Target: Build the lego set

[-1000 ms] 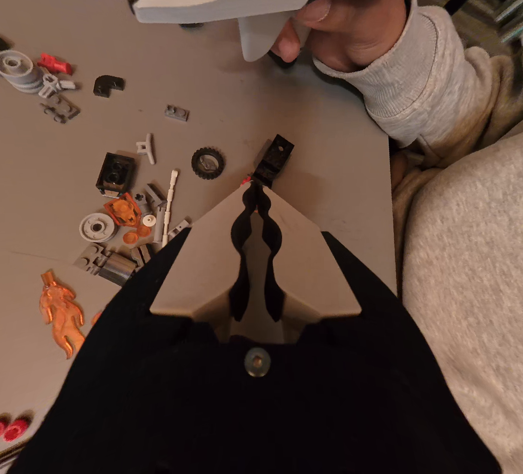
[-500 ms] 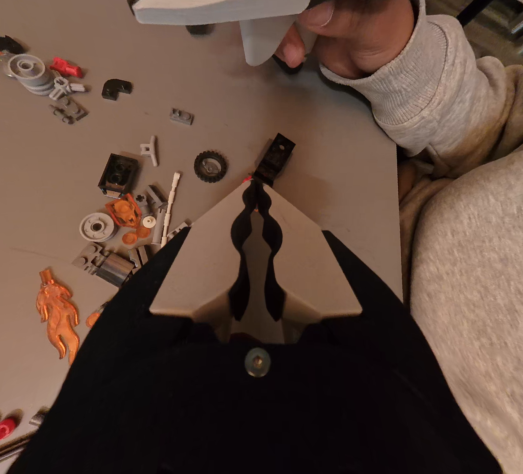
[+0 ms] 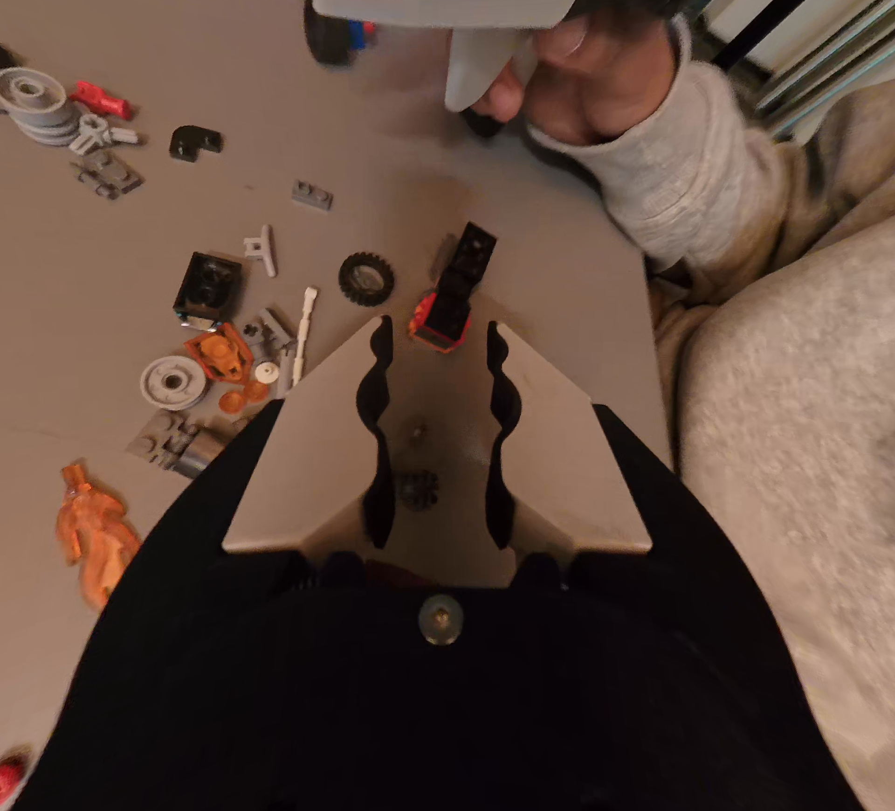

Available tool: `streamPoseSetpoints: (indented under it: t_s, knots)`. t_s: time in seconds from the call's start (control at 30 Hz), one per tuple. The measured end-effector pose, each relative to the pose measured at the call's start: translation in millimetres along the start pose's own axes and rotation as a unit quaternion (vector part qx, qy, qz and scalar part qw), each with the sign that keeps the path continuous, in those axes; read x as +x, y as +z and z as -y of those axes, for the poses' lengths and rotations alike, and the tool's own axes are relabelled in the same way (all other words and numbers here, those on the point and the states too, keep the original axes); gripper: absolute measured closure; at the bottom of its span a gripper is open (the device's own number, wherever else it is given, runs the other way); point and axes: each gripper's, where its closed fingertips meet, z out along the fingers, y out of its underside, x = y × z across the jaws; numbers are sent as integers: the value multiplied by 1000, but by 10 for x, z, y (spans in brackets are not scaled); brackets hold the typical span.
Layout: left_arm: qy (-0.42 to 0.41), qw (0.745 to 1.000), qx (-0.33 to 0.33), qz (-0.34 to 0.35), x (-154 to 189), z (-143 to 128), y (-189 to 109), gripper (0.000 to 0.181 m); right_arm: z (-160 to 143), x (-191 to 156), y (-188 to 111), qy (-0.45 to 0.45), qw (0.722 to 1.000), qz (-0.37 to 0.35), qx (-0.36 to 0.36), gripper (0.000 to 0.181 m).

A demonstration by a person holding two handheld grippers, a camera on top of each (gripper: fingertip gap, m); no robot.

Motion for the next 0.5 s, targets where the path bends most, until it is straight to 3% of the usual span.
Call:
streamPoseSetpoints:
  t_s: [0.03,0.23,0.3,0.5]
  knots:
    - [12,1000,-12,15,-33,-36,20,142,0,-1,1,0,1000,0,0,165]
    - [75,994,-49,65,-37,-106,162,144,-5,-1,4,0,1000,0,-1,165]
    - [62,996,-44,55,-15,-101,184,154,-6,-4,5,-1,1000,0,-1,165]
    - [-13,1000,-22,-4,31,-70,143,155,53,-53,-11,-8,1000,10,13,160]
